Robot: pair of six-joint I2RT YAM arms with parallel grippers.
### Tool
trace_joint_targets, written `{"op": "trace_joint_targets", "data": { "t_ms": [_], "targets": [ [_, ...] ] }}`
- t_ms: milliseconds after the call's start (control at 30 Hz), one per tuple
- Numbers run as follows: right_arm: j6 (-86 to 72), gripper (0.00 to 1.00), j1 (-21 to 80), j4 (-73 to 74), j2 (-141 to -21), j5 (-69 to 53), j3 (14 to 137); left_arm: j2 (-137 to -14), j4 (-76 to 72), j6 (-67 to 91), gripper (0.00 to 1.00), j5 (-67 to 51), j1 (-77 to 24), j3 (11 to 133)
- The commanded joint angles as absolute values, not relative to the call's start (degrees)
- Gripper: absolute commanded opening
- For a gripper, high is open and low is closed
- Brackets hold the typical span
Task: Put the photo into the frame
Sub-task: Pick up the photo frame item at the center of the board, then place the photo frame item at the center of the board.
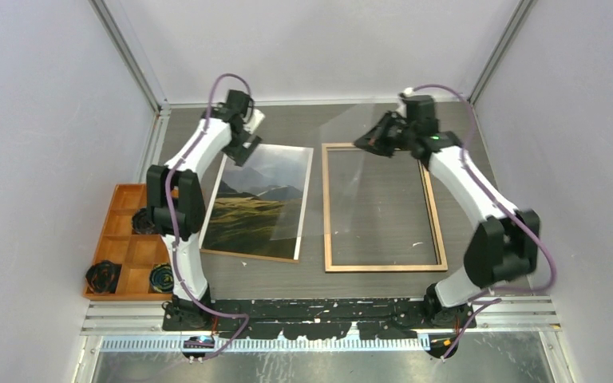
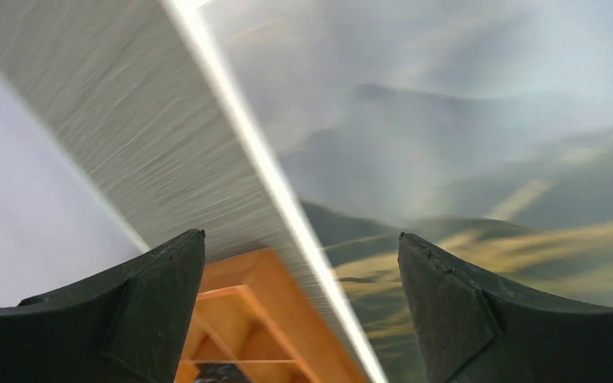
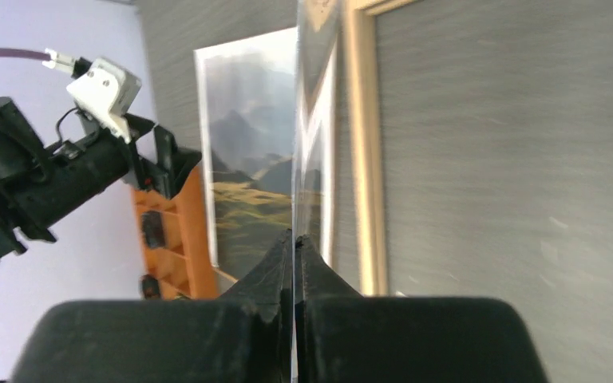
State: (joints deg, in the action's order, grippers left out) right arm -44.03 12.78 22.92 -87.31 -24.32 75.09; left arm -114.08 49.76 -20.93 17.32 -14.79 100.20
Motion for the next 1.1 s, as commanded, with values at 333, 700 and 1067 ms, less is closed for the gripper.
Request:
{"op": "trace_joint_targets", "data": {
  "t_ms": [333,700,1067],
  "targets": [
    [-27.35,0.01,0.76,55.09,-65.47,-15.25,70.58,-114.28,39.88,-10.13,0.92,7.32,-37.45,92.31],
    [-27.06,0.01,0.78,54.37,-68.32,-14.68,69.94,-119.38,40.79,-8.00,0.91,5.52,-39.42,93.10],
    [-28.34,0.01,0.79,51.64,-68.95,-15.97,68.46,-123.17,33.42,-17.05,0.91,21.17,-39.46,86.99]
  ]
}}
